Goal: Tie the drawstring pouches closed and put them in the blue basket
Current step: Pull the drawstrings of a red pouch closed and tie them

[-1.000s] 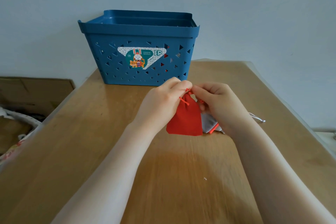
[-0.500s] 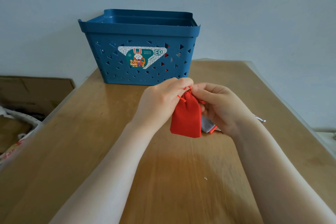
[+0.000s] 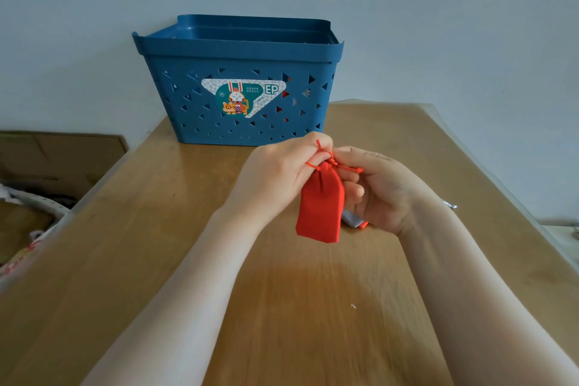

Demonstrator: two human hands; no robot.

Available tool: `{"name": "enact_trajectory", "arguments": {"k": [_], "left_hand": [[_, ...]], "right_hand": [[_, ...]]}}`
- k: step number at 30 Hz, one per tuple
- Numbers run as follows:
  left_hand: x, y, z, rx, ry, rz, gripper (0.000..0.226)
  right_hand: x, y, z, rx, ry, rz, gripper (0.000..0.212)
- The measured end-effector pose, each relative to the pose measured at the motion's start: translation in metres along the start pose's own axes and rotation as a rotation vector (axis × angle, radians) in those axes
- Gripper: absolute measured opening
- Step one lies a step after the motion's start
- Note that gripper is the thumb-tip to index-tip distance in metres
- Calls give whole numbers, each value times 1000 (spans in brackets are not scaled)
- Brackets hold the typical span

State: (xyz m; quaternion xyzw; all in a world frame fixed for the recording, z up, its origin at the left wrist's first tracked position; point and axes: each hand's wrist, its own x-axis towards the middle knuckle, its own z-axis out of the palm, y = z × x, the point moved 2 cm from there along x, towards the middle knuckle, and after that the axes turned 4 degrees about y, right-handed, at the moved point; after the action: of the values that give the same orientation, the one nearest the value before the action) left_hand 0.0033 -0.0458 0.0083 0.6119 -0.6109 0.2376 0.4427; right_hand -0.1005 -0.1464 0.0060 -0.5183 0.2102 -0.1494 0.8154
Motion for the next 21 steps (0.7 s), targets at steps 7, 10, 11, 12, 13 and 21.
{"name": "enact_trajectory", "arguments": {"k": [7, 10, 11, 12, 13, 21], "left_hand": [[1, 7, 2, -83, -13, -4, 2], [2, 9, 2, -178, -51, -63, 6], [2, 9, 3, -207, -66, -99, 7], [1, 8, 3, -231, -80, -137, 9], [0, 8, 4, -243, -91, -164, 9], [4, 10, 3, -193, -98, -57, 7]], "right_hand": [[-7, -6, -3, 8, 4, 19, 23], [-10, -10, -4, -36, -31, -1, 13], [-10, -10, -5, -49, -36, 0, 10], [-11, -10, -5, -62, -36, 3, 8], [-11, -10, -5, -82, -31, 5, 6], [-14, -13, -8, -196, -100, -21, 27]]}}
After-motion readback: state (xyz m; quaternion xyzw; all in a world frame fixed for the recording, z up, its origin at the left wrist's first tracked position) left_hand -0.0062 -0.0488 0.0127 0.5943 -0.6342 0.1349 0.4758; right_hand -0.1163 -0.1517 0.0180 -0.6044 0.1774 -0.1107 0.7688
